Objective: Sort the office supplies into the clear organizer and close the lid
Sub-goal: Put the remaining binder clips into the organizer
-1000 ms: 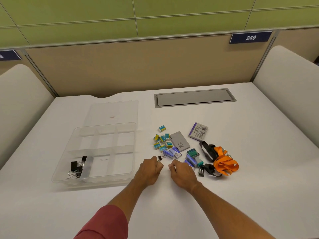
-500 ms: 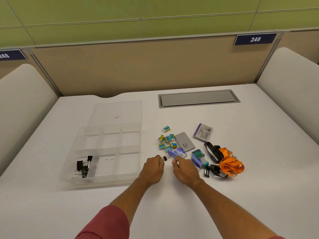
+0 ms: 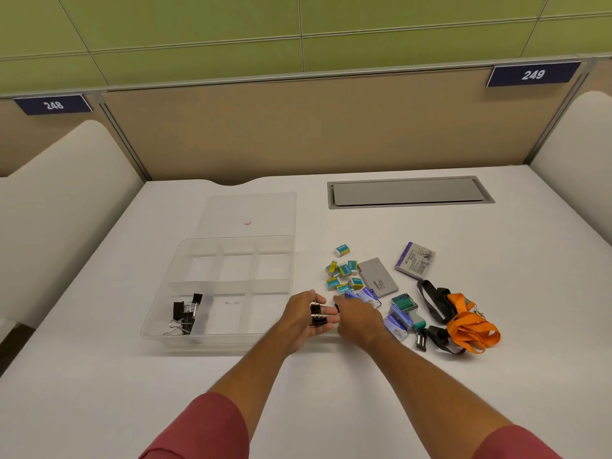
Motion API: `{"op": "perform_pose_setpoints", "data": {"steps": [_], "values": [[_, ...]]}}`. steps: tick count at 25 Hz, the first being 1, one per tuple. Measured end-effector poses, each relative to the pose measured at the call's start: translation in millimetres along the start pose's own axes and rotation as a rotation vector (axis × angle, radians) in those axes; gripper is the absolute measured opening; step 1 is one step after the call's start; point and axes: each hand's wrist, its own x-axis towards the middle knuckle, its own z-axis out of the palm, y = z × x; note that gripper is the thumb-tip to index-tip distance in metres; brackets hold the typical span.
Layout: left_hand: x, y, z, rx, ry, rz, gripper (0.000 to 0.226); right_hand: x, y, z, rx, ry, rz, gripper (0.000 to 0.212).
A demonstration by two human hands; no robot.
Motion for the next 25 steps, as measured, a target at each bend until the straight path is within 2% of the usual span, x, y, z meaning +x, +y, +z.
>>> {"op": "perform_pose_setpoints", "data": {"steps": [3, 8, 14, 25], "values": [[1.3, 2.4, 1.6, -0.027, -0.002, -0.013, 0.027, 1.9, -0.1, 0.9, -0.014, 0.026, 0.012, 0.032], [5.8, 1.9, 6.1, -0.010, 0.018, -0.022, 0.029, -1.2, 8.6, 2.2, 0.047, 0.024, 0.067, 0.036], [7.2, 3.3, 8.6, 0.161, 0.093, 0.025, 0.027, -8.4, 16.8, 1.0, 0.245, -0.002, 0.033, 0.017], [-11.4, -8.1, -12.0, 0.259, 0.152, 0.083, 0.024, -23.7, 3.1, 5.2, 0.408, 0.006, 0.061, 0.017]]}}
